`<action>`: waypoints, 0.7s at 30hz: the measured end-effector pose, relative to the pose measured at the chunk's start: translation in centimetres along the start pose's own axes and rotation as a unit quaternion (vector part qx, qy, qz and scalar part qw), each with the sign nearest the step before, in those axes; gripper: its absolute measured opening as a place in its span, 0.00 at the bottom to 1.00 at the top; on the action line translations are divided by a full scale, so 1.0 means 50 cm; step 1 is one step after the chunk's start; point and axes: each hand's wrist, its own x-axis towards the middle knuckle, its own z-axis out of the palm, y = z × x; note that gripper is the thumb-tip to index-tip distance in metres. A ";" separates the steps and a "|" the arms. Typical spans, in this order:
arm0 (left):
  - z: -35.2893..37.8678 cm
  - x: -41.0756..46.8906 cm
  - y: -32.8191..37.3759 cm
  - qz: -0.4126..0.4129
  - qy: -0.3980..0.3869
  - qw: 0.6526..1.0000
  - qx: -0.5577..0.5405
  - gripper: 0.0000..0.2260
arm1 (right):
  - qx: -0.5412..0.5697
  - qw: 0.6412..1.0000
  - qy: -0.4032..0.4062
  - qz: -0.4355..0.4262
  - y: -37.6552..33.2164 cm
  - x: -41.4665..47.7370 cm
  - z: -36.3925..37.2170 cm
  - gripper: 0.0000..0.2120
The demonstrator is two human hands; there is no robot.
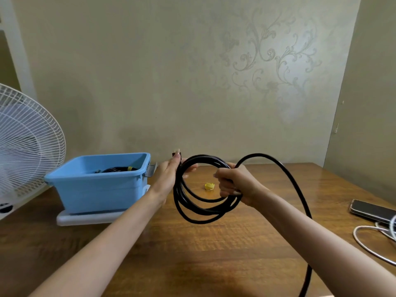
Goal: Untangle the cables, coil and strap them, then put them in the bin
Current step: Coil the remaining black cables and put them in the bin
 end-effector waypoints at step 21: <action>0.057 -0.039 -0.042 -0.093 0.032 0.979 -0.179 0.26 | 0.217 0.965 0.118 -0.084 0.000 0.027 0.008 0.14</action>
